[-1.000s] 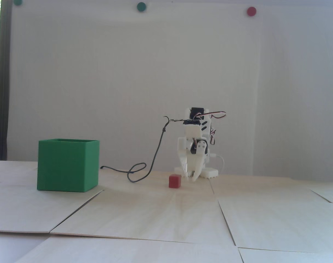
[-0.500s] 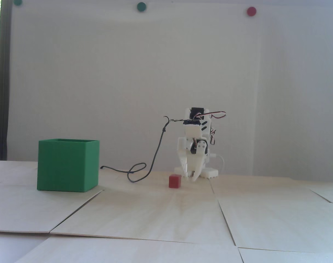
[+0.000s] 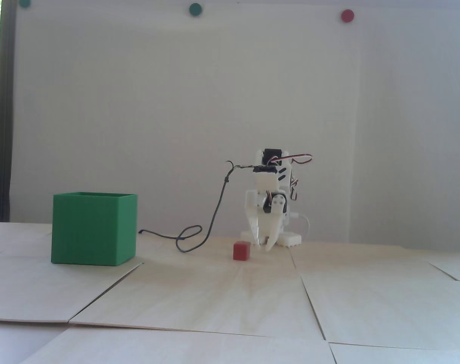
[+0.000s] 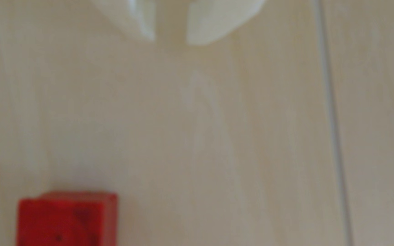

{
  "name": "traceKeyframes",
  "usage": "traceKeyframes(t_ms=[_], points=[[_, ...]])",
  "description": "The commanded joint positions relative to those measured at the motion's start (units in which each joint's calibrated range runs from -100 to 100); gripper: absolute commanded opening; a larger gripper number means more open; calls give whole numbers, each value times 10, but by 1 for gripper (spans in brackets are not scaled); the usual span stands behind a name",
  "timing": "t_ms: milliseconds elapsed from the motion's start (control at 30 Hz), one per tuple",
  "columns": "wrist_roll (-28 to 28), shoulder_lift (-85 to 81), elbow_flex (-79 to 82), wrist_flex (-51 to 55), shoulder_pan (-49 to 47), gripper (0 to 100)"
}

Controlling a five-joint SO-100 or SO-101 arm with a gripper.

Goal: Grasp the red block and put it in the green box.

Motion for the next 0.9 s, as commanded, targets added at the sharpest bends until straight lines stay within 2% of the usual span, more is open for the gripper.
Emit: traceKeyframes(t_ms=[0, 467, 633, 767, 867], points=[[-3, -8, 9, 22, -2, 3], [0, -8, 7, 14, -3, 3], [-3, -8, -80, -6, -3, 4], [-3, -7, -132, -5, -3, 9], [-26, -7, -163, -17, -7, 10]])
